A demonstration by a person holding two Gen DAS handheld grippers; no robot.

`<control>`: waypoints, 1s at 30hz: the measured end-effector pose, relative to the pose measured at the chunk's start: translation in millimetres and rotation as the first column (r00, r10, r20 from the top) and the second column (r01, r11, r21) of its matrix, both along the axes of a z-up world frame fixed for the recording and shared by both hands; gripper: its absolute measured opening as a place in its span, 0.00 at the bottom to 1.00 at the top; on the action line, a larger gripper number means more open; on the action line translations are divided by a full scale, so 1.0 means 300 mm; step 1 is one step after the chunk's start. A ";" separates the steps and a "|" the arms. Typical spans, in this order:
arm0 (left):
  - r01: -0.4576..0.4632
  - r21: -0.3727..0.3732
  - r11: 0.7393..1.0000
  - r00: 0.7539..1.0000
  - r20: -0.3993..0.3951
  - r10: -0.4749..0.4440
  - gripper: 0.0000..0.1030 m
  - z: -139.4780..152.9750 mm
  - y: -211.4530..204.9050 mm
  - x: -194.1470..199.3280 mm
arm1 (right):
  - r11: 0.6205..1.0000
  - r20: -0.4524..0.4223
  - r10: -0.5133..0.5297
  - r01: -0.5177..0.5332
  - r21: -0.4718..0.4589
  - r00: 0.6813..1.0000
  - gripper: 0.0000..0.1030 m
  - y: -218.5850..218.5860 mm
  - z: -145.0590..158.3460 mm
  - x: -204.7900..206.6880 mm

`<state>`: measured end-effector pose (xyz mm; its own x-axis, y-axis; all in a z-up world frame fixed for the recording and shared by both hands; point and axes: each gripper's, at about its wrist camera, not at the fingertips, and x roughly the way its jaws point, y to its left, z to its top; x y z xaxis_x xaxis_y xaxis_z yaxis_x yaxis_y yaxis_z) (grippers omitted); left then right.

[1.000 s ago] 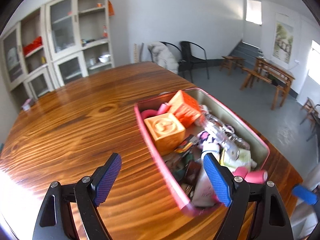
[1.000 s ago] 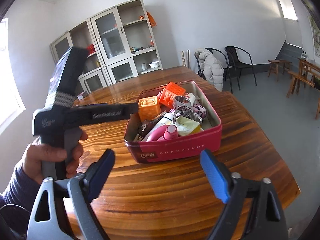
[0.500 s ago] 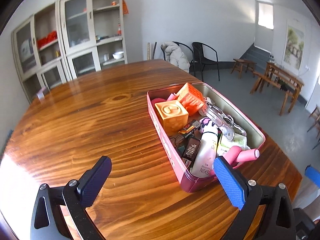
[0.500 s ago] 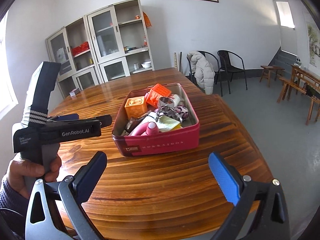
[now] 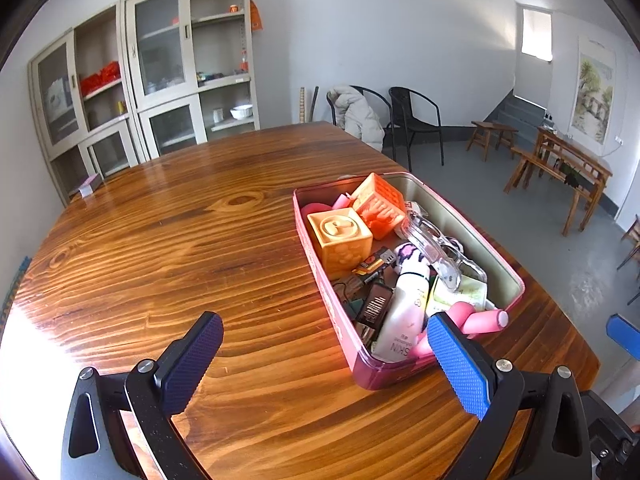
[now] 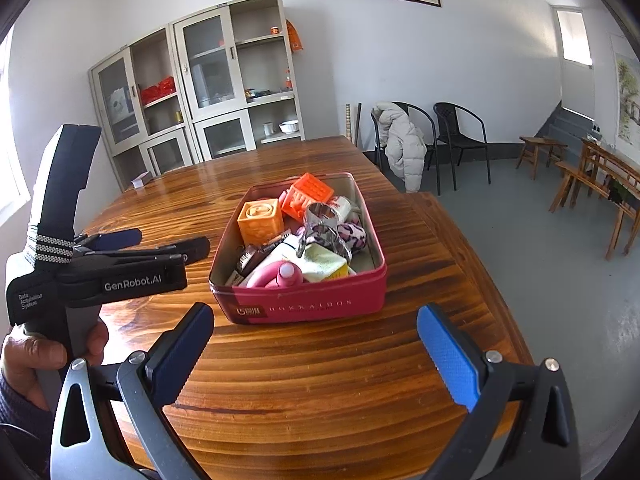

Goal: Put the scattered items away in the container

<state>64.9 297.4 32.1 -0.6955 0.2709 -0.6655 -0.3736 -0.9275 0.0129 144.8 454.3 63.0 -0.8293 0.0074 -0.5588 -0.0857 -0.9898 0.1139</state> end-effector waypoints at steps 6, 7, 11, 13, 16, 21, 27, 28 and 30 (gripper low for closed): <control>0.011 -0.001 1.000 1.000 -0.028 -0.011 1.00 0.022 0.012 0.018 | 1.000 -0.006 -0.004 0.004 0.013 1.000 0.99 0.008 0.025 -0.016; 0.012 0.002 1.000 1.000 -0.024 -0.011 1.00 0.021 0.011 0.018 | 1.000 -0.006 0.000 0.000 0.010 1.000 0.99 0.010 0.026 -0.018; 0.010 0.011 1.000 1.000 -0.009 -0.010 1.00 0.017 0.010 0.012 | 1.000 0.004 0.019 -0.019 0.004 1.000 0.99 0.016 0.024 -0.044; 0.008 0.015 1.000 1.000 -0.005 -0.008 1.00 0.016 0.010 0.011 | 1.000 0.009 0.031 -0.031 0.003 0.999 0.99 0.020 0.026 -0.058; 0.006 0.022 1.000 1.000 -0.003 -0.006 1.00 0.018 0.007 0.008 | 0.999 0.017 0.033 -0.033 0.003 0.999 0.99 0.029 0.028 -0.078; -0.005 0.031 1.000 1.000 0.003 0.005 1.00 0.018 0.004 -0.002 | 0.999 0.025 0.033 -0.033 0.014 0.999 0.99 0.045 0.027 -0.105; 0.011 0.017 1.000 1.000 0.011 -0.012 1.00 0.020 0.040 -0.004 | 0.999 0.036 0.035 -0.035 0.019 0.999 0.99 0.064 0.026 -0.133; 0.016 0.016 1.000 1.000 0.012 -0.016 1.00 0.023 0.047 -0.005 | 0.999 0.036 0.034 -0.035 0.021 0.999 0.99 0.066 0.029 -0.139; 0.017 0.013 1.000 1.000 0.002 -0.018 1.00 0.032 0.060 -0.004 | 0.999 0.033 0.031 -0.032 0.024 0.999 0.99 0.070 0.037 -0.153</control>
